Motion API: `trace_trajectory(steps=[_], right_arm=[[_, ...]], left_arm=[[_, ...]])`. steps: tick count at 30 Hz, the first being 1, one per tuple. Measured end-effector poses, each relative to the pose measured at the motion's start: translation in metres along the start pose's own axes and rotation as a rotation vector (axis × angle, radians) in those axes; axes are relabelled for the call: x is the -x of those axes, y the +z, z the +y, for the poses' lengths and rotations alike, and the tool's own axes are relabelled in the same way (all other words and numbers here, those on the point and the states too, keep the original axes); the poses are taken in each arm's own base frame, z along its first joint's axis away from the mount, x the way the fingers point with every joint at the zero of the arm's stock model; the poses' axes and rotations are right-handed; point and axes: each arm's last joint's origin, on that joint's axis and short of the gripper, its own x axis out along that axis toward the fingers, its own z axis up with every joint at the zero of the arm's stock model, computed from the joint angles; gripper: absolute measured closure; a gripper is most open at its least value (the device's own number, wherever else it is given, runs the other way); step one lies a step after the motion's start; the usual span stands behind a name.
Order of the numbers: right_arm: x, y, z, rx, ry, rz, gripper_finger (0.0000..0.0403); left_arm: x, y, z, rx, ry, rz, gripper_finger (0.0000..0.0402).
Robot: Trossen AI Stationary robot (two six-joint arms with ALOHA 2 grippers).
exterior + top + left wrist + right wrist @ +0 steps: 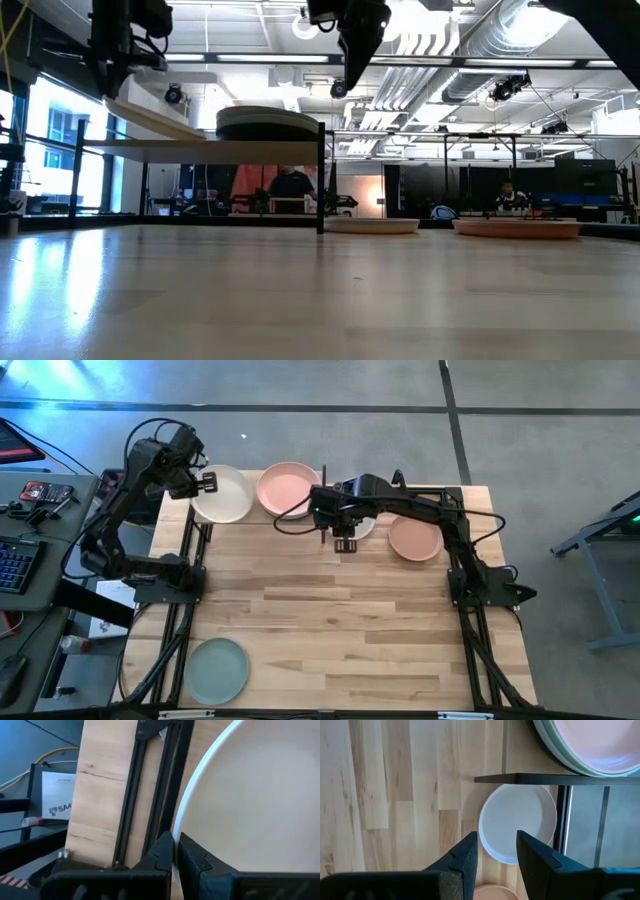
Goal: Place and stack plates onto a shelf
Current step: Put the bottom white plate on the shelf
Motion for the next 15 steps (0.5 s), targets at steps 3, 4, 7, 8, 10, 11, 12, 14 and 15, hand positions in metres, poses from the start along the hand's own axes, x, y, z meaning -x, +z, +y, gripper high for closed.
trace_trajectory(steps=[3,4,7,8,10,11,12,14,15], right_arm=[[0.000,0.000,-0.001,-0.003,0.001,0.001,0.0292],[0.000,0.000,-0.001,-0.002,0.000,0.001,0.0292],[0.000,0.000,-0.001,-0.001,0.001,0.000,0.0292],[0.000,0.000,-0.001,0.000,0.001,0.000,0.0292],[0.000,0.000,-0.001,0.000,0.001,0.000,0.0292],[0.000,0.000,-0.001,0.000,0.001,0.001,0.0292],[0.000,0.000,-0.001,0.001,0.001,0.002,0.0292],[0.000,-0.001,-0.001,0.002,0.002,0.006,0.0292],[0.000,-0.001,-0.001,0.002,0.002,0.007,0.0292]], left_arm=[[-0.002,0.001,-0.005,0.004,-0.005,-0.003,0.0401],[-0.002,0.002,-0.006,0.004,-0.009,-0.007,0.0401],[-0.006,0.004,-0.011,0.005,-0.001,0.006,0.0401],[-0.009,0.006,-0.013,0.003,0.004,0.013,0.0401],[-0.012,0.008,-0.016,-0.006,0.014,0.026,0.0401],[-0.015,0.010,-0.017,-0.008,0.019,0.033,0.0401],[-0.016,0.011,-0.019,-0.010,0.023,0.040,0.0401],[-0.020,0.013,-0.022,-0.015,0.027,0.047,0.0401],[-0.022,0.014,-0.023,-0.015,0.028,0.050,0.0401]])
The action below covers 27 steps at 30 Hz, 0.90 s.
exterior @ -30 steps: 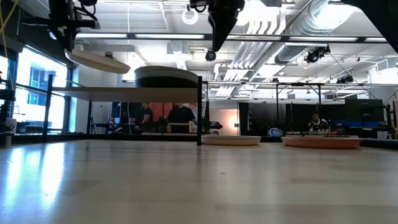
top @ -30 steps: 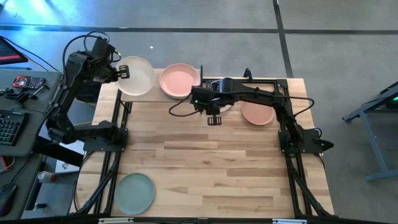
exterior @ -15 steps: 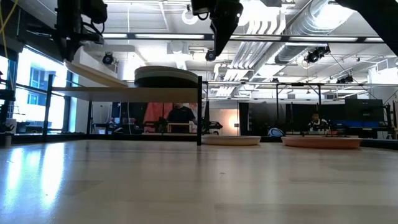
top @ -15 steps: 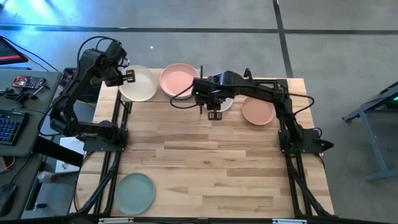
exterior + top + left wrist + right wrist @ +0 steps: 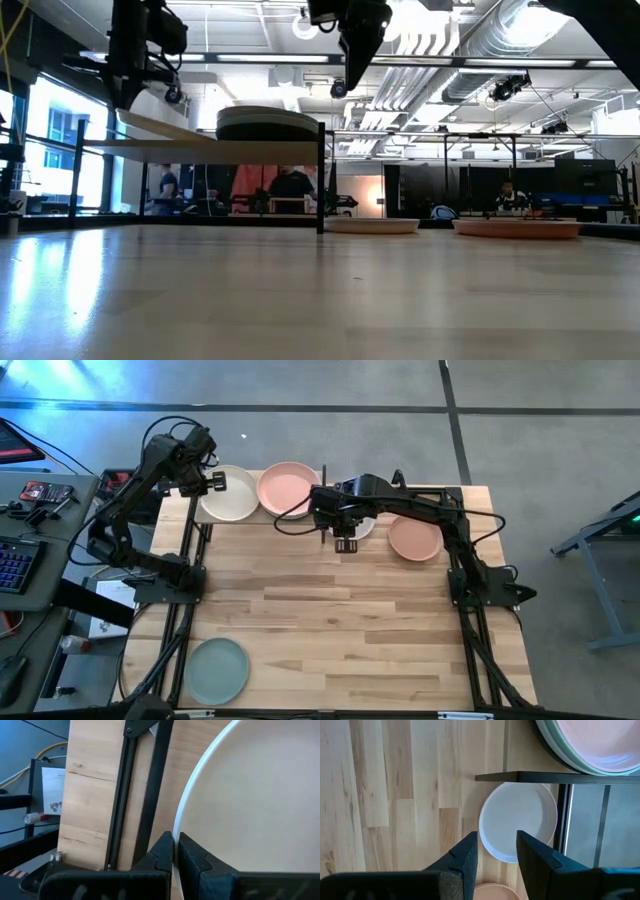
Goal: Place and stack plates onto a shelf
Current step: Put the bottom white plate on the shelf, then stack the pink plate on top of the white plate on the shelf
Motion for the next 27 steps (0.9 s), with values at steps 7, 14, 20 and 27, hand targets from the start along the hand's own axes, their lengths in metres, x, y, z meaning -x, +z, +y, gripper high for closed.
trace_trajectory(steps=[7,14,20,27], right_arm=[[0.0000,-0.0010,0.0003,0.003,0.003,0.011,0.0292],[0.0000,-0.0011,0.0003,0.003,0.003,0.011,0.0292],[0.0000,-0.0011,0.0003,0.003,0.003,0.011,0.0292],[0.0000,-0.0011,0.0003,0.000,0.003,0.011,0.0292]], left_arm=[[-0.0026,0.0029,-0.0026,0.010,0.000,-0.004,0.0400],[-0.0026,0.0029,-0.0025,0.010,0.001,-0.004,0.0379],[-0.0026,0.0024,-0.0022,-0.010,0.004,0.001,0.0357],[-0.0027,0.0017,-0.0026,-0.018,-0.013,0.018,0.0344]])
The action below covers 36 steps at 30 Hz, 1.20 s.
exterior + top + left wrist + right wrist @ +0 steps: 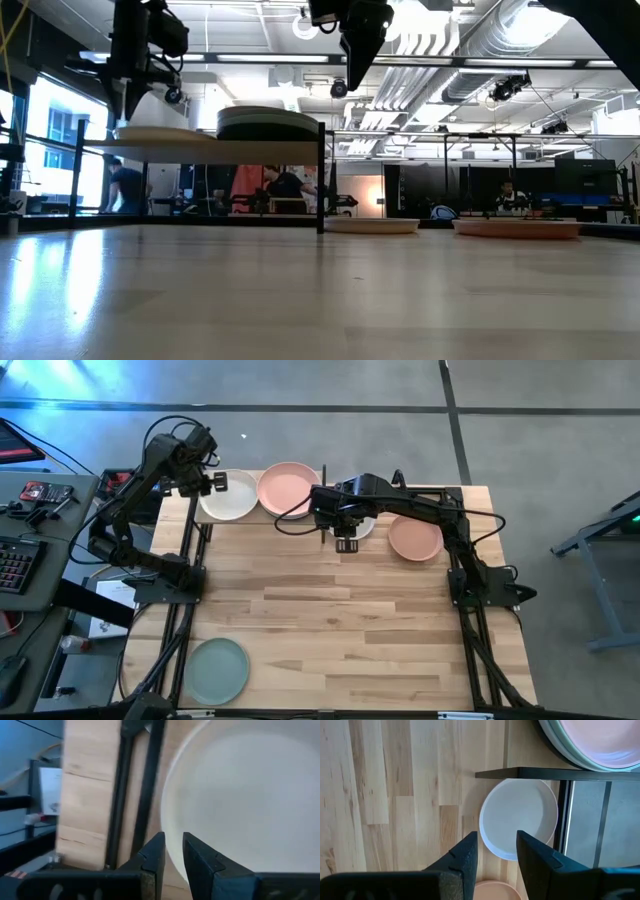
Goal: Place and stack plates onto a shelf
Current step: Stack the pink plate on top of the white plate on the shelf
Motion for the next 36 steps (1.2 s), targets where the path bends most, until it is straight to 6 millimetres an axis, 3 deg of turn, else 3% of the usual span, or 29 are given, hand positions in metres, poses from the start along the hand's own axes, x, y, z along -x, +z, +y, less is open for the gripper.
trace_trajectory(steps=[8,16,20,24,32,36], right_arm=[[0.000,0.000,0.001,-0.023,0.043,-0.007,0.0292],[-0.001,0.001,0.005,-0.119,0.168,-0.023,0.0292],[-0.013,-0.001,0.010,-0.177,0.228,0.026,0.0292],[-0.036,-0.005,0.020,-0.209,0.303,0.128,0.0292],[-0.071,-0.045,0.043,-0.320,0.314,0.371,0.0292],[-0.081,-0.072,0.051,-0.394,0.301,0.357,0.0292]], left_arm=[[0.006,-0.011,-0.008,-0.145,-0.224,0.126,0.0350],[0.034,-0.052,-0.016,-0.312,-0.318,0.080,0.0350],[0.047,-0.077,-0.020,-0.390,-0.371,0.060,0.0350],[0.058,-0.099,-0.026,-0.467,-0.418,0.041,0.0351],[0.069,-0.130,-0.042,-0.632,-0.481,-0.054,0.0351],[0.073,-0.139,-0.047,-0.657,-0.505,-0.081,0.0350]])
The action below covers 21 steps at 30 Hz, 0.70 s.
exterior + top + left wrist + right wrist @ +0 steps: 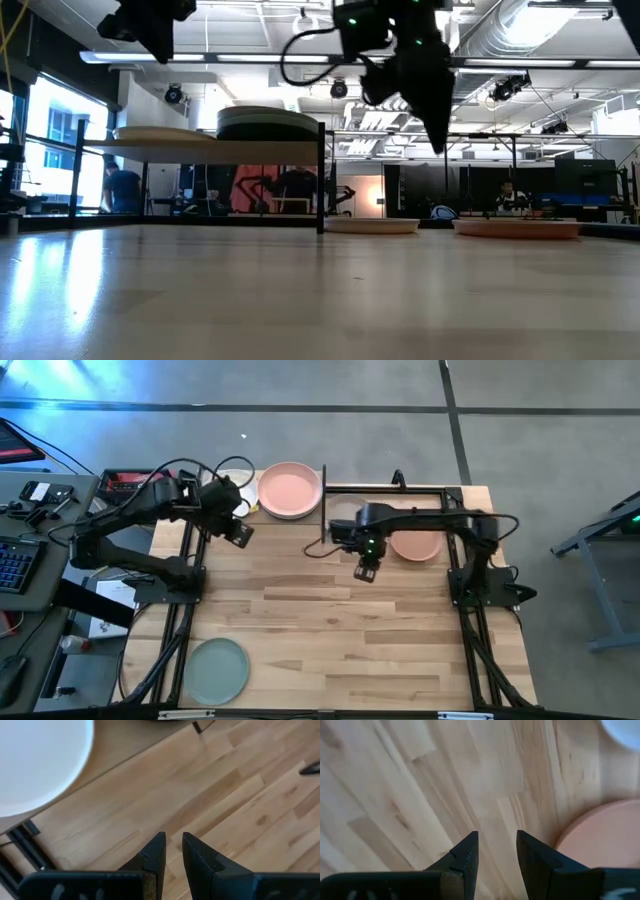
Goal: Place and stack plates onto a shelf
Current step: Stack the pink plate on top of the white plate on the shelf
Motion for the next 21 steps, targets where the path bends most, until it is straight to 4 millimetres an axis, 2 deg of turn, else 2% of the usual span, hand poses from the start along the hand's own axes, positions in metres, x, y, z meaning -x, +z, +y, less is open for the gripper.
trace_trajectory(steps=[5,11,21], right_arm=[[-0.024,-0.032,-0.013,-0.104,-0.023,-0.095,0.0292],[-0.046,-0.065,-0.040,-0.189,-0.088,-0.105,0.0293],[-0.092,-0.084,-0.076,-0.279,-0.175,-0.098,0.0293]], left_arm=[[0.000,-0.003,-0.006,-0.043,-0.012,-0.005,0.0350],[-0.001,-0.004,-0.008,-0.054,-0.013,0.000,0.0350],[-0.012,0.002,-0.015,-0.061,0.008,0.017,0.0351]])
